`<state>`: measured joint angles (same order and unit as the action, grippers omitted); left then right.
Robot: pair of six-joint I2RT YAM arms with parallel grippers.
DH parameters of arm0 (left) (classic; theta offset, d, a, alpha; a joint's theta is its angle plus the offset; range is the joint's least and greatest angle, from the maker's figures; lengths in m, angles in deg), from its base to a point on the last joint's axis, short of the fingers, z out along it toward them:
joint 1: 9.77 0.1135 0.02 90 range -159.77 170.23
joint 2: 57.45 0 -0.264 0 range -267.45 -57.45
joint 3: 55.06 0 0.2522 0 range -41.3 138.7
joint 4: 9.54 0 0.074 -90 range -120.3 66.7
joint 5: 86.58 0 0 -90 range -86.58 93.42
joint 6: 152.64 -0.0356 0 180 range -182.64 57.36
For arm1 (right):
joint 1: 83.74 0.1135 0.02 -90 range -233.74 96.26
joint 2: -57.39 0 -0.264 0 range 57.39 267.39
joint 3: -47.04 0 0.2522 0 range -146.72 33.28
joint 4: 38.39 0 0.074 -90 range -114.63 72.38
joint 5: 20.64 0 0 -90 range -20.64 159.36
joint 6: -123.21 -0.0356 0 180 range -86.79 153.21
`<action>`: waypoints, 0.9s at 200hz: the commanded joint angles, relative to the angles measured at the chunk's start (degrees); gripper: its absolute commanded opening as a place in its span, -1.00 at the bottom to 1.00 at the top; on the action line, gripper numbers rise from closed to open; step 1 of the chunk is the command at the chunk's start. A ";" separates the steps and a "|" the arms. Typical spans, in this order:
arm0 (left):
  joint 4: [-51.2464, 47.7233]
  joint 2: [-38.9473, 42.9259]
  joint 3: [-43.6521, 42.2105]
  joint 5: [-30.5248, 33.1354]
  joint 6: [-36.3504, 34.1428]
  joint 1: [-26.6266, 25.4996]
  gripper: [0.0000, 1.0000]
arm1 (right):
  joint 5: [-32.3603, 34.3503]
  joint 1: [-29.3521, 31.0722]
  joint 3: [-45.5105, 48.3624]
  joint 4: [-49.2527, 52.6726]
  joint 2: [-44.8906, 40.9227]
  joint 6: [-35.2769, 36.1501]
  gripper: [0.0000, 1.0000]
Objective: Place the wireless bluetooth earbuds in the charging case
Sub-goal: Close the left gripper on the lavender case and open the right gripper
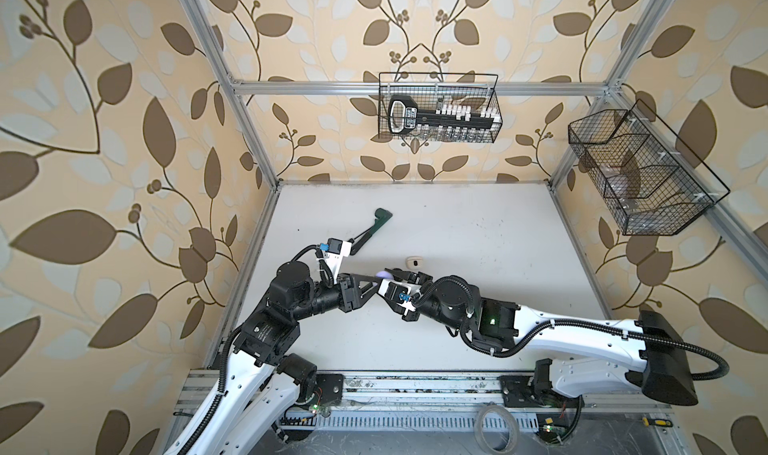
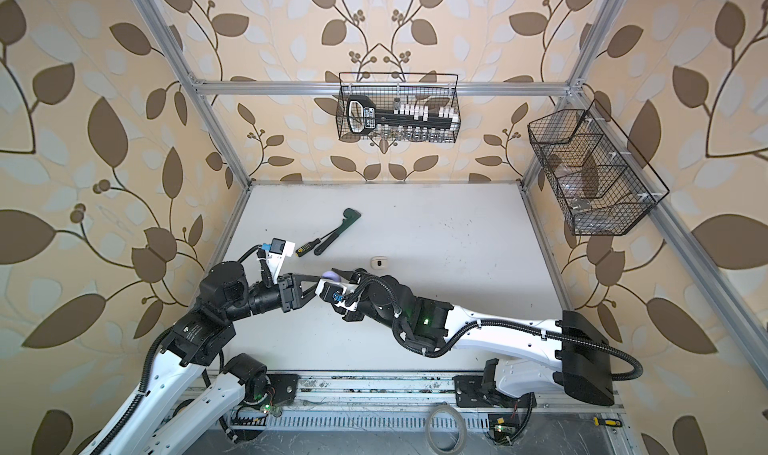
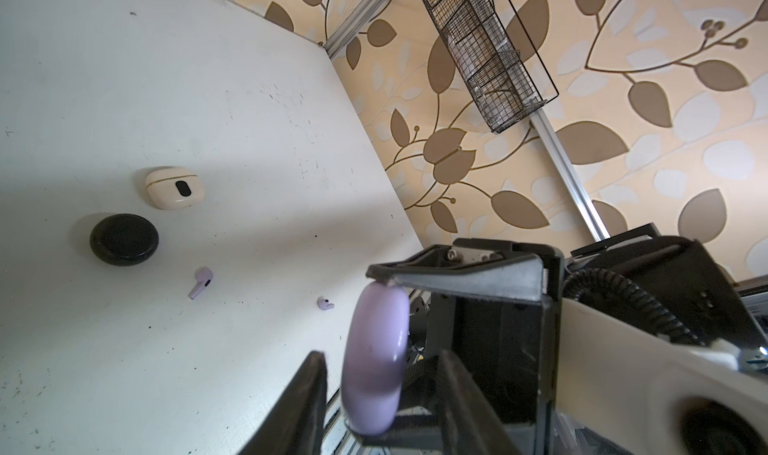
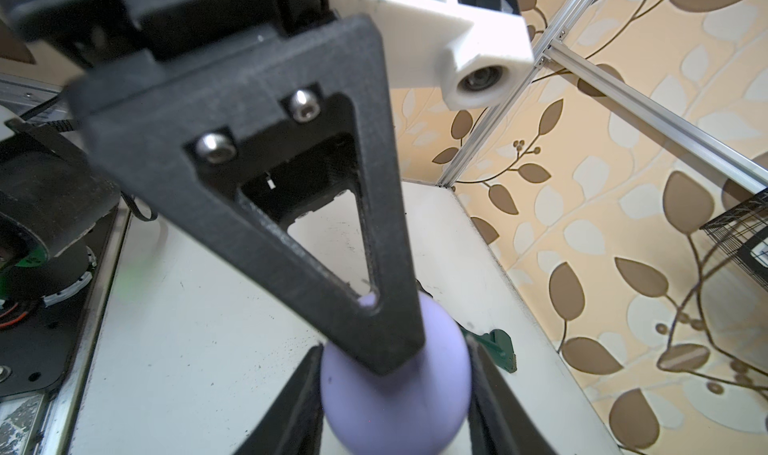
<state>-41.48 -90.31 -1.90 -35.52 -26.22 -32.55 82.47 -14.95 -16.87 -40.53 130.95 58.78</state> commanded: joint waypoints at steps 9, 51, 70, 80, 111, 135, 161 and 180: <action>2.21 -0.09 0.24 -1.49 0.01 0.37 -0.13 | -0.58 0.38 -2.22 -2.03 -0.86 1.48 -0.38; 2.33 -0.09 -0.01 -1.54 0.13 0.37 -0.18 | 0.02 0.40 -2.36 -2.29 -0.96 1.60 -0.37; 2.37 -0.10 -0.11 -1.66 0.18 0.37 -0.19 | 0.04 0.38 -2.61 -2.10 -0.89 1.69 -0.37; 2.57 -0.10 -0.20 -1.73 0.31 0.37 -0.19 | 0.33 0.38 -2.85 -2.06 -0.71 1.68 -0.37; 2.61 -0.11 -0.15 -1.93 0.35 0.29 -0.18 | 1.39 0.38 -4.03 -1.75 0.50 1.90 -0.36; 2.64 -0.10 -0.19 -2.02 0.35 0.29 -0.21 | 1.01 0.38 -4.52 -1.36 0.91 1.99 -0.37; 3.01 -0.10 -0.29 -2.28 0.40 0.29 -0.51 | 0.63 0.38 -4.59 -1.57 0.96 1.88 -0.37; 3.38 -0.11 -0.32 -2.37 0.38 0.29 -0.83 | -0.35 0.42 -4.55 -1.27 0.88 1.55 -0.22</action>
<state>-40.23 -90.46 -2.08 -36.85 -25.93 -32.55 82.90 -14.97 -19.23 -40.50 131.69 59.34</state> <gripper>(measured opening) 0.180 0.464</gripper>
